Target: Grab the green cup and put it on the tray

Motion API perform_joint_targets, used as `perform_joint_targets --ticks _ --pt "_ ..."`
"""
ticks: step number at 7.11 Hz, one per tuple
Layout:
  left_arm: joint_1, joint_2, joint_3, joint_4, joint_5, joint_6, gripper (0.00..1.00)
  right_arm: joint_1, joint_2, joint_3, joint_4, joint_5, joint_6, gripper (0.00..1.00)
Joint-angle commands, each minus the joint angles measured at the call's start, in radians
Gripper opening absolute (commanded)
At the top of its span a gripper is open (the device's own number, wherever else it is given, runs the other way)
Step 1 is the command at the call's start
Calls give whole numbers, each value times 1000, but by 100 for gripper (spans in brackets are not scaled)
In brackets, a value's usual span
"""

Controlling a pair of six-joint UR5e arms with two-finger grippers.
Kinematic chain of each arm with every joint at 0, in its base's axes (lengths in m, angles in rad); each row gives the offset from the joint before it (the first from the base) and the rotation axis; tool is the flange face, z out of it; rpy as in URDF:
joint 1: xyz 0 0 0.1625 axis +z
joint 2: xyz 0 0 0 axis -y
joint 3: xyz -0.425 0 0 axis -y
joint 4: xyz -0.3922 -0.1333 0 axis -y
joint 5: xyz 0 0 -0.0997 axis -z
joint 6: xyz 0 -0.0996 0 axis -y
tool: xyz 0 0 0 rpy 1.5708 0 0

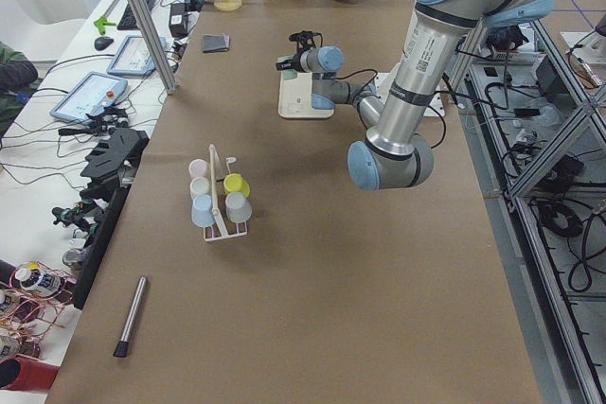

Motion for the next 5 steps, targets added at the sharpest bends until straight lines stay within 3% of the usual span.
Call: perform_joint_targets --ticks 1,3,5 --pt "15 -33 106 -202 -17 -14 38 -2 3 -28 9 -1 8 100" --pt "20 -44 198 -408 -17 -14 38 -2 6 -44 44 0 6 100" --pt "21 -44 263 -516 -40 -13 38 -2 15 -64 44 -1 2 100"
